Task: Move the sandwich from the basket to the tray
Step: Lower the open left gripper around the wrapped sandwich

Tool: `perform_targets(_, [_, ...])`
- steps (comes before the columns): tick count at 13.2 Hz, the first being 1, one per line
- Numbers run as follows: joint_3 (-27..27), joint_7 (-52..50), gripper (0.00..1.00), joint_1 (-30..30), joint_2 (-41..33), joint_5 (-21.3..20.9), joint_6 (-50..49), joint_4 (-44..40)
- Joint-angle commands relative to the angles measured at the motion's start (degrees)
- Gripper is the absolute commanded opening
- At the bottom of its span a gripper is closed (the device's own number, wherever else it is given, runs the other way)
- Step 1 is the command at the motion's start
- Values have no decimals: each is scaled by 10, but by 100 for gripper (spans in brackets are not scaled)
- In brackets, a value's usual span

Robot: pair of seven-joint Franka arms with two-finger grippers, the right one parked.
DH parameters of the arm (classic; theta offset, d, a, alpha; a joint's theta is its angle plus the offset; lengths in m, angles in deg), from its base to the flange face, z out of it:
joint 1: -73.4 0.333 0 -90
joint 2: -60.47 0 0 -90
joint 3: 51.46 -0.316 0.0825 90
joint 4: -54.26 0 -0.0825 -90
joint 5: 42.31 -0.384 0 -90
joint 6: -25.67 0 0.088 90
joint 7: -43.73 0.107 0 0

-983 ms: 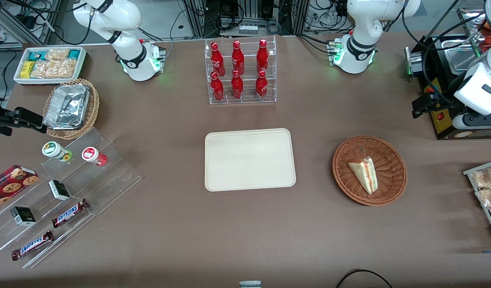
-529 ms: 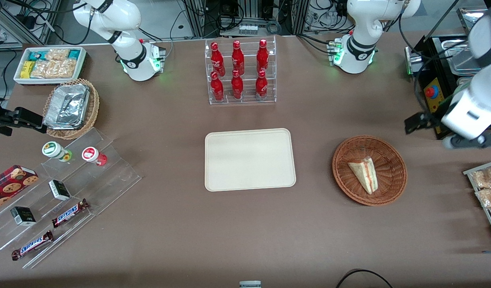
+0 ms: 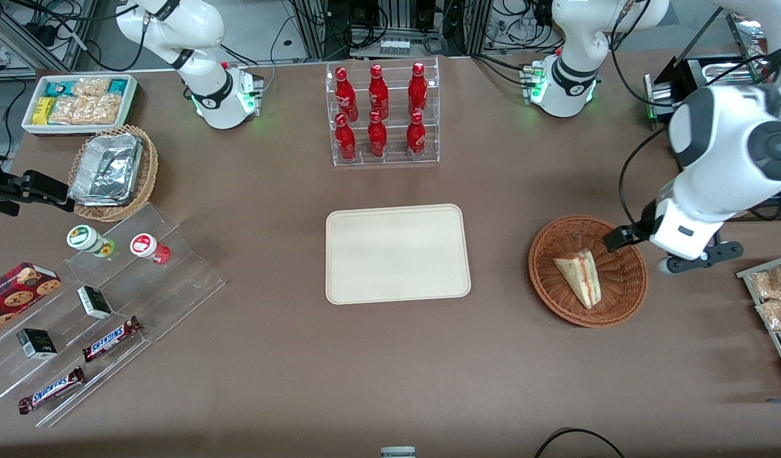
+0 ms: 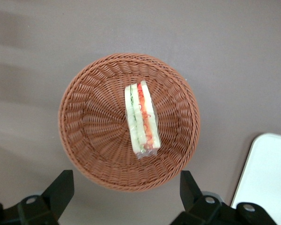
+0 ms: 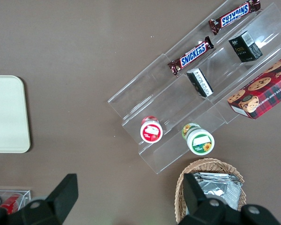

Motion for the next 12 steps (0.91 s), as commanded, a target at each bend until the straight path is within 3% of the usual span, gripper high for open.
perform_targets(1, [8,-47,100,-5,-14,2,87,75])
perform_targets(7, [20,-83,100,-7,30,1,215,152])
perform_targets(12, [20,-89,100,-6,68,-2,244,154])
